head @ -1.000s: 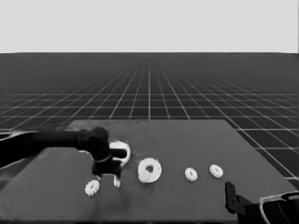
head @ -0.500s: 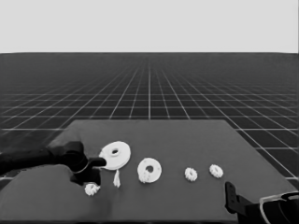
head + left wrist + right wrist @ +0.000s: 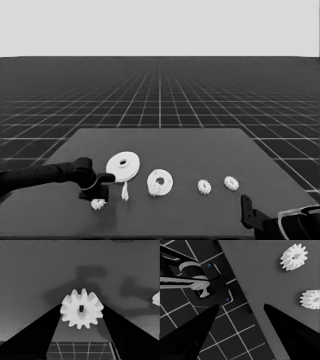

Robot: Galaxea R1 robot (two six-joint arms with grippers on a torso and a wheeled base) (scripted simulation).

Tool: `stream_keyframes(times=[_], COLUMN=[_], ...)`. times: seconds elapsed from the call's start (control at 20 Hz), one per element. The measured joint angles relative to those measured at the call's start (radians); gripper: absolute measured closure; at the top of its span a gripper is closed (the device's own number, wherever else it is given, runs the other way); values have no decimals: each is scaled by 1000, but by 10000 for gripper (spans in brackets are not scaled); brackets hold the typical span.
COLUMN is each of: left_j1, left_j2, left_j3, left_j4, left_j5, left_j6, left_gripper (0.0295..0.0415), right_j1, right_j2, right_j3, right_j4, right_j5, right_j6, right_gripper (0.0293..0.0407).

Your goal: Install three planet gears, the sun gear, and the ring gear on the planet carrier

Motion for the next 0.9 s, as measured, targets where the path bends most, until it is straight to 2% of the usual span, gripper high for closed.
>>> stream_keyframes(times=[0.4, 0.45, 0.55, 0.7, 0.9], left_j1=[0, -80, -186, -231, -241], left_j2=[0, -33, -54, -59, -60], left_j3=[0, 77, 127, 138, 140], left_j4=[0, -76, -166, -208, -218], left_j5=[0, 51, 91, 105, 109], left_j6=[0, -26, -44, -47, -48], left_gripper=[398, 398, 398, 398, 398], right_j1=[0, 0, 0, 0, 0], right_j2=[0, 0, 0, 0, 0], right_j3=[0, 0, 0, 0, 0], right_j4=[0, 0, 0, 0, 0], right_j5=[0, 0, 0, 0, 0], right_j6=[0, 0, 0, 0, 0], right_gripper=[315, 315, 315, 315, 315])
